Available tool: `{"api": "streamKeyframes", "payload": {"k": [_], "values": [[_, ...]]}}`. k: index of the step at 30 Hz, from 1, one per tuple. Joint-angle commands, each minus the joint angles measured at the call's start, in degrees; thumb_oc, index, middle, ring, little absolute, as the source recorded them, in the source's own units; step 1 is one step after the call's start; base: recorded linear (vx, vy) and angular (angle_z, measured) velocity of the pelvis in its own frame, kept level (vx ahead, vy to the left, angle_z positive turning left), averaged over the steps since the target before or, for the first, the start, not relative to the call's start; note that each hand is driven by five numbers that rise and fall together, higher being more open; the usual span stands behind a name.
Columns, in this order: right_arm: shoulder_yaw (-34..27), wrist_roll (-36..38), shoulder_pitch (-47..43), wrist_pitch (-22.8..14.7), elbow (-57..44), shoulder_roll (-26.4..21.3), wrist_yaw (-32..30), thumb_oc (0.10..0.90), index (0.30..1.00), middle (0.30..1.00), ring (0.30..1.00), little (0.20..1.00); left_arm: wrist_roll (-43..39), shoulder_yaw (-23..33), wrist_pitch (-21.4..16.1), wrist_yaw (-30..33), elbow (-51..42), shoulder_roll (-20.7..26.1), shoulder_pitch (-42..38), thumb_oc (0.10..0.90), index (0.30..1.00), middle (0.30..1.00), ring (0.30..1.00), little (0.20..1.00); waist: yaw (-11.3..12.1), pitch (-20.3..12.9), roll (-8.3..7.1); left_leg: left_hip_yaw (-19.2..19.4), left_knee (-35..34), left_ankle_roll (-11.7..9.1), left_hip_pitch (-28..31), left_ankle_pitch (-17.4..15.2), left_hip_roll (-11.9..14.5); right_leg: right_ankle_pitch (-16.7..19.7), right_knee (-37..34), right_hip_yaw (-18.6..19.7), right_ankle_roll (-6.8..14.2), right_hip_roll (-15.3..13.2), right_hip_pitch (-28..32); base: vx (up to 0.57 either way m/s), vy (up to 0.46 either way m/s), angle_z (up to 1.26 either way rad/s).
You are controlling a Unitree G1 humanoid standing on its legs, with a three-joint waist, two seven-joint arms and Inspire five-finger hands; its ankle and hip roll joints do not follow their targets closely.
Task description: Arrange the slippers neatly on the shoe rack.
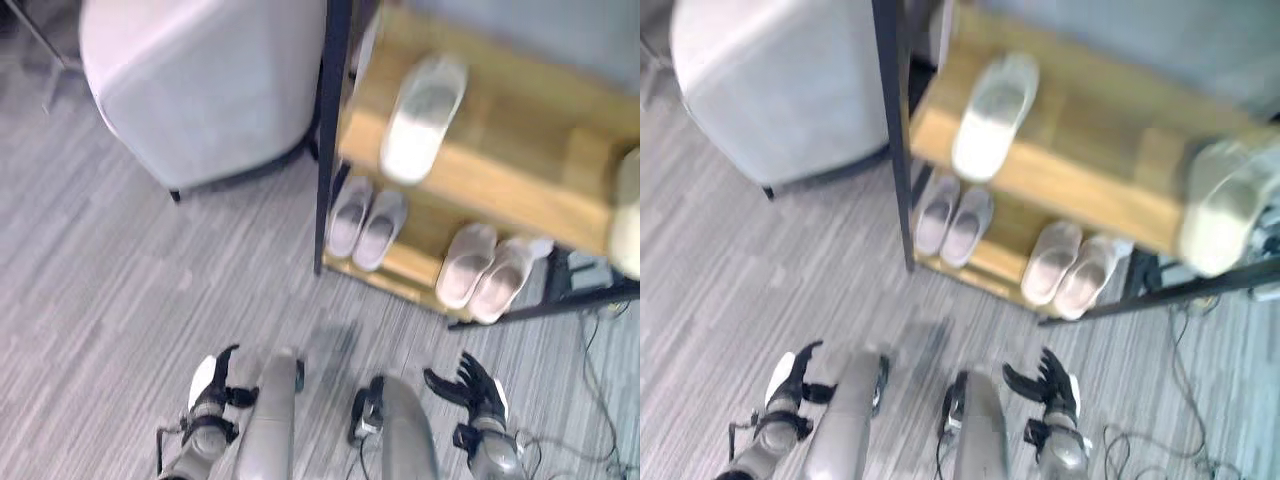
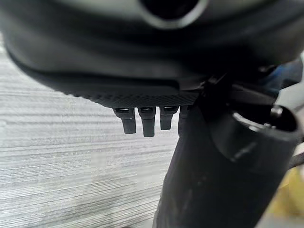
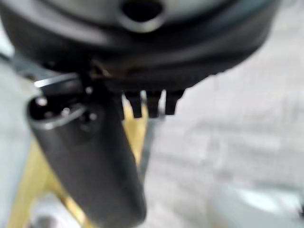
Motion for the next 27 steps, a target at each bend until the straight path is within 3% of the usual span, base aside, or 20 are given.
{"api": "streamKeyframes", "payload": {"k": [1, 3, 5, 7, 10, 12, 14, 18, 21, 23, 25, 26, 27], "values": [[-3.94, -1.25, 2.71, -1.32, 7.97, -3.01, -3.29, 0.8, 0.9, 0.9, 0.9, 0.9, 1.69, -2.29, -2.27, -2.57, 3.06, -2.24, 1.3, 0.8, 0.9, 0.9, 0.9, 0.9, 1.17, -5.37, 0.31, -3.83, -20.1, -0.8, 13.23, 10.88, 2.02, 19.8, -22.79, -1.58, 2.91, -1.0, 8.54, 0.25, -0.047, 0.09], [-4.2, -1.31, 2.06, 0.6, 14.63, -2.32, -3.25, 0.8, 0.9, 0.9, 0.9, 0.9, 2.87, -4.34, -2.28, -4.8, 4.66, -3.48, 1.06, 0.8, 0.9, 0.9, 0.9, 0.9, 1.23, -6.91, 0.94, -3.86, -29.02, -1.74, 20.3, 14.7, 1.65, 22.89, -30.24, -1.02, 4.15, 0.02, 15.48, 0.22, -0.041, -0.01], [-4.69, 0.45, 1.98, 1.17, 17.62, -1.68, -3.18, 0.8, 0.9, 0.9, 0.9, 0.9, 3.88, -6.59, -2.73, -6.08, 5.76, -4.32, -0.06, 0.8, 0.9, 0.9, 0.9, 0.9, 0.38, -7.01, 2.13, -4.93, -37.98, -1.89, 26.77, 17.75, 1.5, 25.32, -31.83, 3.91, 5.72, 2.55, 19.12, 0.08, -0.114, 0.03], [-5.45, 2.27, 1.63, 1.9, 20.54, -1.37, -2.42, 0.8, 0.9, 0.9, 0.9, 0.9, 3.12, -7.41, -2.89, -7.8, 6.14, -5.22, -1.2, 0.8, 0.9, 0.9, 0.9, 0.9, 0.0, -8.54, 3.39, -4.59, -44.24, -2.15, 30.92, 19.24, 2.17, 23.65, -36.58, 7.46, 6.14, 3.99, 24.27, -0.01, -0.144, 0.05], [-6.63, 4.59, 1.64, 2.8, 23.61, -1.17, -2.36, 0.8, 0.9, 0.9, 0.9, 0.9, 2.51, -8.87, -2.41, -9.11, 7.53, -6.77, -3.16, 0.8, 0.9, 0.9, 0.9, 0.9, -0.46, -10.43, 3.33, -5.1, -48.87, -2.95, 33.88, 20.14, 2.15, 22.21, -45.5, 8.99, 5.37, 4.71, 30.4, -0.07, -0.237, 0.0], [-6.48, 5.02, 1.54, 2.7, 23.77, -1.26, -2.33, 0.8, 0.9, 0.9, 0.9, 0.9, 1.65, -9.26, -2.38, -9.18, 7.27, -6.94, -3.58, 0.8, 0.9, 0.9, 0.9, 0.9, -0.78, -10.64, 3.62, -5.54, -50.19, -3.25, 34.83, 20.88, 2.92, 22.17, -46.2, 8.51, 4.8, 5.45, 31.16, -0.1, -0.238, 0.18], [-5.91, 5.3, 1.85, 2.77, 24.48, -1.32, -2.13, 0.8, 0.9, 0.9, 0.9, 0.9, -0.31, -9.71, -2.3, -9.25, 6.29, -7.7, -4.12, 0.8, 0.9, 0.9, 0.9, 0.9, -1.61, -11.72, 4.27, -5.18, -53.87, -4.85, 36.04, 24.25, 5.58, 22.49, -51.87, 7.5, 3.53, 7.85, 34.8, -0.15, -0.324, 0.11], [-4.49, 5.6, 1.93, 2.34, 23.71, -0.9, -1.96, 0.8, 0.9, 0.9, 0.9, 0.9, -2.72, -11.42, -2.33, -9.08, 3.93, -8.88, -5.52, 0.8, 0.9, 0.9, 0.9, 0.9, -2.34, -11.0, 4.74, -5.13, -52.61, -5.98, 35.05, 25.69, 7.87, 22.36, -54.55, 6.54, 1.78, 9.82, 37.26, -0.16, -0.283, -0.02], [-4.67, 7.23, 1.98, 2.36, 23.75, -0.58, -2.42, 0.8, 0.9, 0.9, 0.9, 0.9, -3.93, -13.52, -2.38, -9.64, 0.91, -10.07, -6.91, 0.8, 0.9, 0.9, 0.9, 0.9, -3.62, -9.14, 4.62, 0.1, -47.55, -4.25, 32.92, 23.06, 5.11, 22.92, -55.11, 5.13, 1.51, 8.91, 37.81, -0.16, -0.152, 0.31], [-4.38, 6.37, 1.94, 2.99, 24.84, -0.4, -2.51, 0.8, 0.9, 0.9, 0.9, 0.9, -5.41, -14.62, -2.84, -11.18, -4.25, -9.69, -6.48, 0.8, 0.9, 0.9, 0.9, 0.9, -3.35, -8.96, 5.13, 0.55, -46.72, -2.62, 32.15, 21.28, -0.37, 23.77, -55.69, 5.24, 1.75, 9.03, 37.79, -0.05, -0.102, 0.22], [-4.12, 5.77, 1.88, 3.74, 24.92, -0.25, -2.62, 0.8, 0.9, 0.9, 0.9, 0.9, -7.16, -15.56, -3.05, -13.49, -11.55, -8.1, -5.41, 0.8, 0.9, 0.9, 0.9, 0.9, -2.6, -8.97, 5.84, 2.1, -48.07, -1.59, 32.08, 21.33, -2.79, 24.25, -55.56, 6.02, 1.94, 9.77, 37.77, 0.03, -0.046, 0.0], [-3.67, 4.58, 1.68, 4.56, 25.03, -0.12, -2.69, 0.8, 0.9, 0.9, 0.9, 0.9, -8.1, -15.97, -3.02, -14.69, -15.55, -6.72, -4.46, 0.8, 0.9, 0.9, 0.9, 0.9, -1.89, -9.25, 6.41, 1.78, -49.93, -0.97, 33.12, 21.46, -3.14, 24.25, -55.42, 7.07, 1.99, 10.34, 37.6, 0.09, -0.011, -0.14], [-2.56, 1.88, 0.81, 4.13, 25.32, -0.9, -3.73, 0.8, 0.9, 0.9, 0.9, 0.9, -9.84, -17.56, -3.35, -18.45, -23.12, -4.06, -2.34, 0.8, 0.9, 0.9, 0.9, 0.9, -0.42, -9.35, 6.93, -1.14, -50.29, -0.09, 33.15, 22.26, -4.63, 24.26, -55.14, 7.68, 1.75, 11.01, 37.56, 0.12, 0.002, -0.31]]}}
